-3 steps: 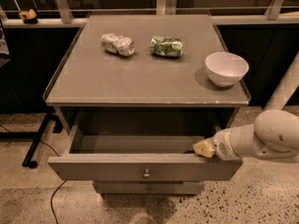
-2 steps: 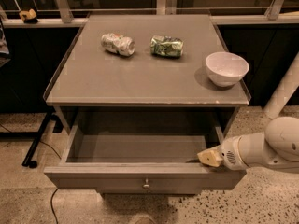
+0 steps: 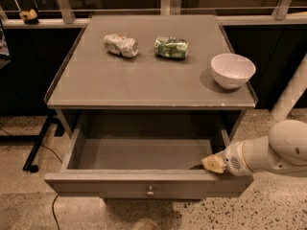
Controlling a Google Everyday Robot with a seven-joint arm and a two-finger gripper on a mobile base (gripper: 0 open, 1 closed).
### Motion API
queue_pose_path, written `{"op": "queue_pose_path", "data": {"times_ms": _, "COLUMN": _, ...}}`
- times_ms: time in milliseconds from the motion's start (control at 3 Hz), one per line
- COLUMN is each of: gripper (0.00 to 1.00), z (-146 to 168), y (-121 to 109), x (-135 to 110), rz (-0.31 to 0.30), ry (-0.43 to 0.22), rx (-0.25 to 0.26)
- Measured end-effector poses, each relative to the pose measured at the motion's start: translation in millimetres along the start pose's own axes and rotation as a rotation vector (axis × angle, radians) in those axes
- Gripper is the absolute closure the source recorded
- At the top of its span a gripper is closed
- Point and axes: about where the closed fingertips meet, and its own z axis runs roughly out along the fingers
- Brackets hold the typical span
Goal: Open top drawer
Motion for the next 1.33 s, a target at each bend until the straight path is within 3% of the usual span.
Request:
{"op": "queue_pose_path", "data": {"times_ms": 667, "gripper": 1.0, "z": 0.6, "y": 4.6, "x": 39.0, "rz": 0.046, "ry": 0.08, "rx": -0.026}}
{"op": "queue_pose_path", "data": {"times_ms": 1333, "gripper": 1.0, "z": -5.8, "y": 8.4, "x": 43.6, "rz": 0.059, "ry": 0.075, "rx": -0.025}}
